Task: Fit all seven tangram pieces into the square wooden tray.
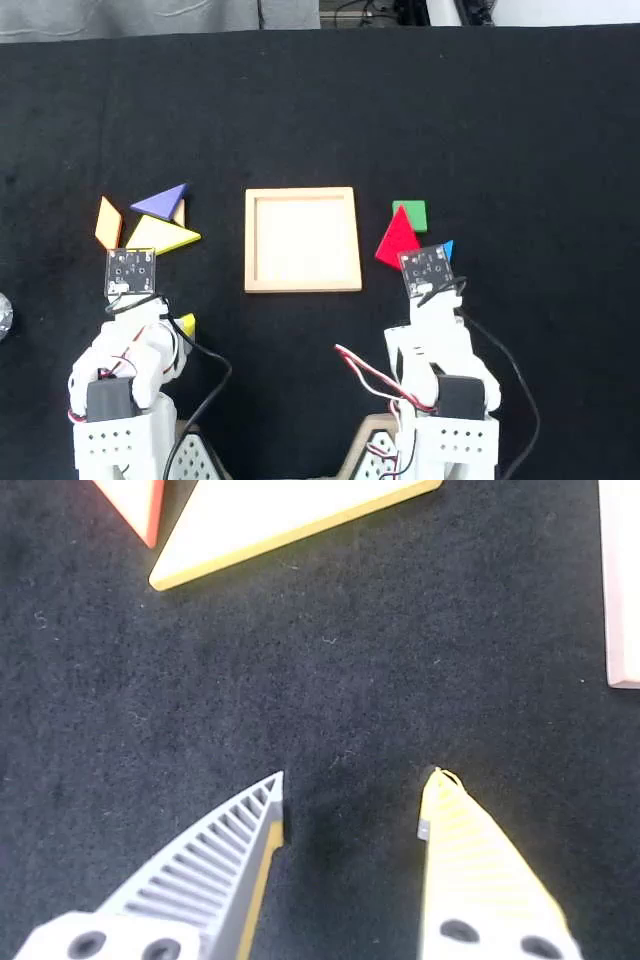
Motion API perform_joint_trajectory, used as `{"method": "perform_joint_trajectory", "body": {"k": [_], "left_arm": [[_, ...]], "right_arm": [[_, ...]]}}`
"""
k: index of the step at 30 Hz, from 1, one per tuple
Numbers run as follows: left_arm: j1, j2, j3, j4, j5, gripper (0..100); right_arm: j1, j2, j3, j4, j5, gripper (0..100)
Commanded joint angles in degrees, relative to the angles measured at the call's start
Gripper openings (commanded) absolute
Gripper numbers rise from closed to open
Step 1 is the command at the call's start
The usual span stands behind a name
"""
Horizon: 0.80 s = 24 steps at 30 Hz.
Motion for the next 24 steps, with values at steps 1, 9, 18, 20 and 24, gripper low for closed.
{"method": "perform_joint_trajectory", "body": {"k": [1,9,18,20,24], "left_arm": [[-0.4,-0.09,1.19,0.18,0.44,22],[-0.4,-0.09,1.19,0.18,0.44,22],[-0.13,-0.09,1.19,0.18,0.44,22],[-0.04,-0.09,1.19,0.18,0.44,22],[3.12,-0.18,1.19,0.18,0.26,23]], "right_arm": [[-0.62,-4.62,-0.13,-0.26,-0.53,1.2],[-0.88,-4.62,-0.13,-0.26,-0.53,1.2],[-0.88,-4.62,-0.13,-0.26,-0.88,1.2],[-0.88,-4.62,-0.13,-0.26,-0.88,1.2],[-1.05,-4.7,-0.13,-2.02,-0.7,1.2]]}}
